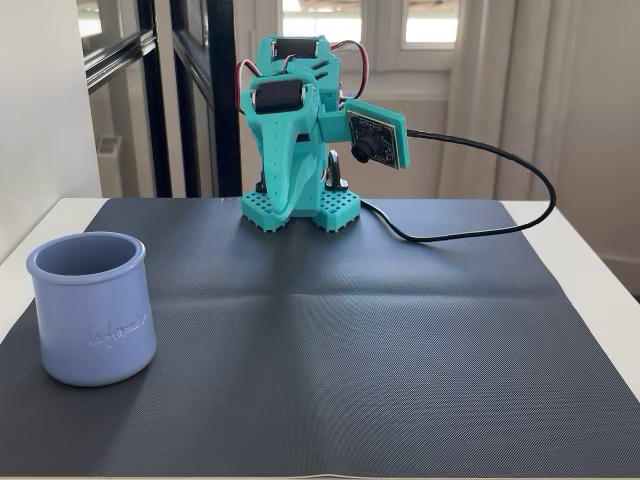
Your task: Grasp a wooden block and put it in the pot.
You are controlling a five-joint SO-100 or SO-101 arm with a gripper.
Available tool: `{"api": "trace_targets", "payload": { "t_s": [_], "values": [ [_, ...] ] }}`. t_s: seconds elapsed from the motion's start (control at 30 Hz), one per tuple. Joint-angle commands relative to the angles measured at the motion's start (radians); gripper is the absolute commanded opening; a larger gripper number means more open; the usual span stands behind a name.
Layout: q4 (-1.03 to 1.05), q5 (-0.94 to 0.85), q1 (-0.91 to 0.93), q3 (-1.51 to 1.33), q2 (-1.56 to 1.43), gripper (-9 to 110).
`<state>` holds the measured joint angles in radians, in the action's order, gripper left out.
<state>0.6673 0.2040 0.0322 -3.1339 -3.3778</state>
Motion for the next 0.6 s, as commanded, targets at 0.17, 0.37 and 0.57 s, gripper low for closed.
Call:
{"api": "trace_targets", "payload": {
  "t_s": [0.17, 0.37, 0.57],
  "values": [
    [0.094, -0.132, -0.003, -0.008, -0.021, 0],
    [0.21, -0.127, -0.006, -0.008, -0.021, 0],
    [0.219, -0.135, -0.011, -0.009, -0.02, 0]
  ]
}}
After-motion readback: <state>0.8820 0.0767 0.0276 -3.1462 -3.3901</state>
